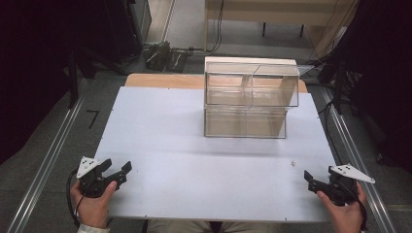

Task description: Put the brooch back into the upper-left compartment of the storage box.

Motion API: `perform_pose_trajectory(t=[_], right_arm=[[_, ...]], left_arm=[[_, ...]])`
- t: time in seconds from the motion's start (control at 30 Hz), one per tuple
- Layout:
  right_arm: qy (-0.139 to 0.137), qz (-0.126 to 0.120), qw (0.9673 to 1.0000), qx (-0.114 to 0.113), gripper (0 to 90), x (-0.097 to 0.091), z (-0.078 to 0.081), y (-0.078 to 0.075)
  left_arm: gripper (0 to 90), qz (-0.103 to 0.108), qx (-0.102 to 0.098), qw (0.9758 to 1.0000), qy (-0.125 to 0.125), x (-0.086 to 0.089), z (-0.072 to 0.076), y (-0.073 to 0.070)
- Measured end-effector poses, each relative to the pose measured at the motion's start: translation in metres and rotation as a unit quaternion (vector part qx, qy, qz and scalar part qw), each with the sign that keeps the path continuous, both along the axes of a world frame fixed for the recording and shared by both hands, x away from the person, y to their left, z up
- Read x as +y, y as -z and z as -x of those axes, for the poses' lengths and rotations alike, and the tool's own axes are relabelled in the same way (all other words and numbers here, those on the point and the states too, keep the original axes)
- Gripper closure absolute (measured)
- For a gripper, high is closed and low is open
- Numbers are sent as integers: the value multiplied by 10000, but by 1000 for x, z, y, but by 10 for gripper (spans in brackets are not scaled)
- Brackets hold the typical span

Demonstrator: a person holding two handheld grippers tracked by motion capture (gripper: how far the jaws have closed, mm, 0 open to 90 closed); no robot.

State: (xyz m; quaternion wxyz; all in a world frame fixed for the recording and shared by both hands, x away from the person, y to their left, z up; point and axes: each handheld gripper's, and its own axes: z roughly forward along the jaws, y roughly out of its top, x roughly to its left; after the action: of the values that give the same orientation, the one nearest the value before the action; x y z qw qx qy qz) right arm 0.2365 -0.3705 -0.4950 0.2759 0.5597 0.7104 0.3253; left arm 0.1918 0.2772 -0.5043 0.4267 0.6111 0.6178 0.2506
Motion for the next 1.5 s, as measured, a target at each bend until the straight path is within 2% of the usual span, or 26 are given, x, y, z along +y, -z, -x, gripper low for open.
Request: perform_pose_trajectory(t=[0.23, 1.03, 1.3, 1.5], right_arm=[[-26, 78, 10000, 17, 120, 6, -1, 1], [-161, 59, 9998, 78, 130, 14, -11, 2], [-231, 83, 9997, 68, 184, 19, -15, 3], [-381, 142, 9991, 94, 275, 27, -20, 3]], left_arm=[[230, -9, 22, 10000, 25, -2, -1, 0], [230, -41, 16, 10000, 50, -4, -2, 1], [230, -56, 34, 10000, 70, -5, -3, 1], [230, -55, 33, 10000, 70, -5, -3, 1]])
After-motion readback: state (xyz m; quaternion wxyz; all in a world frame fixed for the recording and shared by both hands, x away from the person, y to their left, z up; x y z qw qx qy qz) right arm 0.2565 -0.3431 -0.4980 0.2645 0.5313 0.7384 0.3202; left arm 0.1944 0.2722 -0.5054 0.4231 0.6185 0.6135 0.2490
